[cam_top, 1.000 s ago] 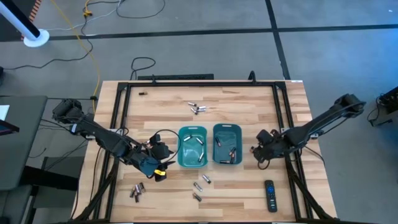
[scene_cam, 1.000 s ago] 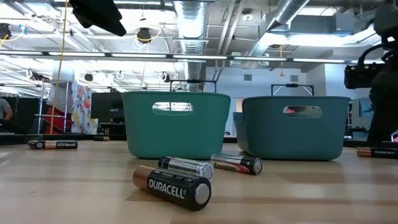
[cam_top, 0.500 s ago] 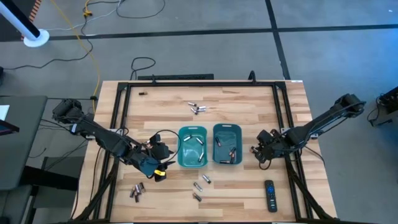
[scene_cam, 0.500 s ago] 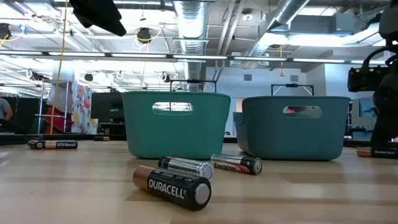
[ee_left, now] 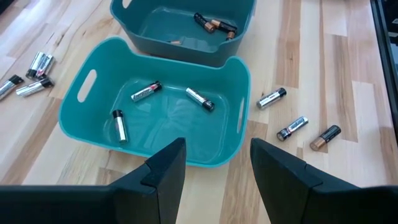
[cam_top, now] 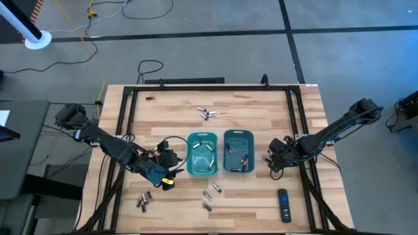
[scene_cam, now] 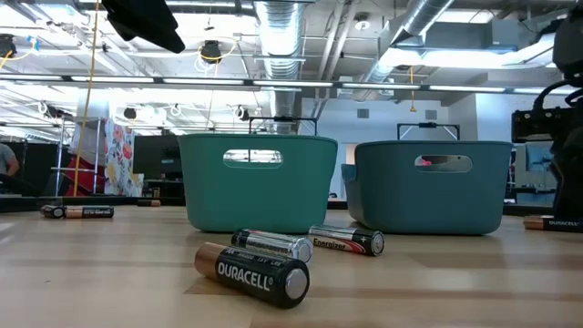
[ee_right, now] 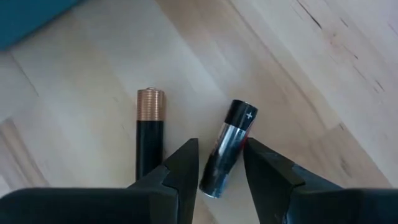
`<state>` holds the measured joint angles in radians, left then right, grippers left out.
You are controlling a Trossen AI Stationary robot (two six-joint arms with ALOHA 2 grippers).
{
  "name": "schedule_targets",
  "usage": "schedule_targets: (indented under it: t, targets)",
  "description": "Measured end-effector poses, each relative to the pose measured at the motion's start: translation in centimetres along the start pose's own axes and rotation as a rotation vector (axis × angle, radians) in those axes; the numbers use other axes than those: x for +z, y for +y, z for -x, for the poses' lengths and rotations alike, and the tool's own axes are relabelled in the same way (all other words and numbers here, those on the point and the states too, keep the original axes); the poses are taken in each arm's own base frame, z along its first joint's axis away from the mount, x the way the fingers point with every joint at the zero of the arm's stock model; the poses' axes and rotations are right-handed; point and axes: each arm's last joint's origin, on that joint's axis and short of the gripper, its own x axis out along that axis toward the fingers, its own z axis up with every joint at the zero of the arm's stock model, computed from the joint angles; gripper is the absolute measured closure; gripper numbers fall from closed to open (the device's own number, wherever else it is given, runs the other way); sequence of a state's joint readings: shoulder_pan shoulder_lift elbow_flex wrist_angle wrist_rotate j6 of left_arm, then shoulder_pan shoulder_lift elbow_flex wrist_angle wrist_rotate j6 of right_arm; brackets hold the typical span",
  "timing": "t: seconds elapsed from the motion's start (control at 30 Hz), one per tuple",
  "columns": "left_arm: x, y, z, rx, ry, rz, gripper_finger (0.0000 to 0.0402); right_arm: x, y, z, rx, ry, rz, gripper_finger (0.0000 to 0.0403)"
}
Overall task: Sort batteries
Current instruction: Put the silver battery into the green bin
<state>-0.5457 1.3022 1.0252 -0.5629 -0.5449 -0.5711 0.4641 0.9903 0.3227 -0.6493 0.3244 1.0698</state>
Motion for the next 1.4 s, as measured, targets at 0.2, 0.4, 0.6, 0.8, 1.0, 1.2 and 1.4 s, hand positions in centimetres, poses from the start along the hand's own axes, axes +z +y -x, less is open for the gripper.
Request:
schedule_targets:
  t: [0.2, 0.4, 0.6, 0.8, 1.0, 1.2, 1.4]
  targets:
    - [0.0, 0.0, 0.0, 0.000, 0.000, 0.000, 0.0226, 0.0, 0.0, -0.1, -0.010, 0.006, 0.004, 0.0257]
    - [0.0, 0.0, 0.0, 0.000, 0.000, 0.000, 0.0226, -0.1, -0.1, -0.1, -0.017, 0.010, 0.005, 0.0304]
    - [0.0, 0.0, 0.0, -0.001, 0.000, -0.043, 0.0226, -0.1, 0.0, -0.1, -0.011, 0.014, -0.024, 0.0369]
    - [0.0, -0.3, 0.1, -0.012, -0.013, -0.079, 0.0226, 0.3, 0.5, 1.2, -0.025, 0.061, -0.028, 0.0388]
    - [-1.6, 0.1, -0.5, -0.160, -0.134, -0.042, 0.0226, 1.4, 1.4, 4.7, -0.079, 0.081, -0.014, 0.0390]
    - [-4.5, 1.9, -0.4, -0.221, -0.161, 0.046, 0.0226, 3.6, 3.0, 8.8, -0.025, 0.014, -0.019, 0.0391]
    - [-6.0, 3.5, 0.5, -0.246, -0.168, 0.060, 0.0226, 5.7, 3.9, 11.8, 0.035, -0.078, -0.062, 0.0392]
